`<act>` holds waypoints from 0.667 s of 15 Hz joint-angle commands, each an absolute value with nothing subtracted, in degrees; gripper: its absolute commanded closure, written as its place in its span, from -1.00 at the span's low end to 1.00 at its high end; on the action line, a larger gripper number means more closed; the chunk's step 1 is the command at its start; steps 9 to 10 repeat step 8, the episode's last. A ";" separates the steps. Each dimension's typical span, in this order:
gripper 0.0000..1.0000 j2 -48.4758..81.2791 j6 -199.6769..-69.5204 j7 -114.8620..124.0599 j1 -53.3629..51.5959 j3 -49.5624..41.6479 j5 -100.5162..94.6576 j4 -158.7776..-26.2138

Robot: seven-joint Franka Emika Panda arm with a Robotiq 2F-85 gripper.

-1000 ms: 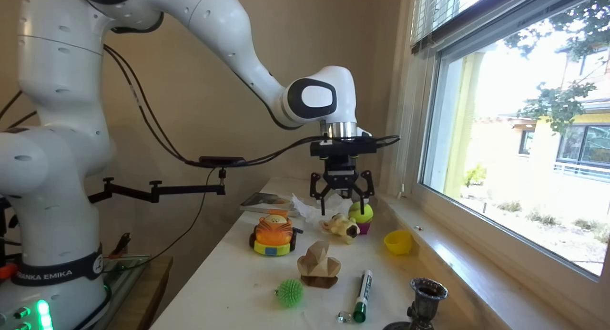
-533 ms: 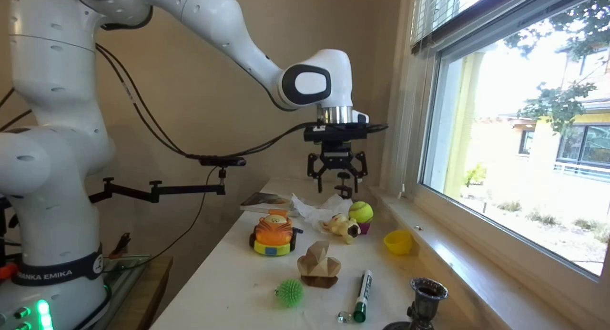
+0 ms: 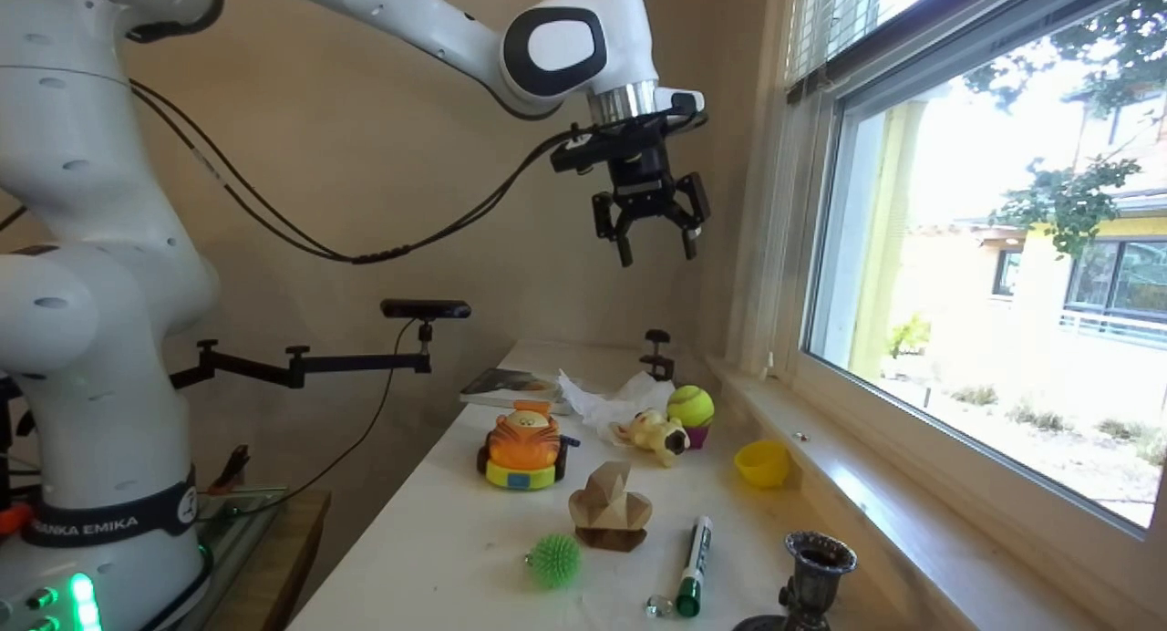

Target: Drop the plush toy on the counter

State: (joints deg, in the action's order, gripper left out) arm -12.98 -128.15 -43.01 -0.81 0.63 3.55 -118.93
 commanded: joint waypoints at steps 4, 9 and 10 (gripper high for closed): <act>-1.00 -15.58 -128.76 -31.54 -1.96 -1.38 5.62 -120.29; -1.00 -13.95 -130.29 -30.66 -2.61 -1.72 4.88 -119.26; -1.00 -13.95 -130.29 -30.66 -2.61 -1.72 4.88 -119.26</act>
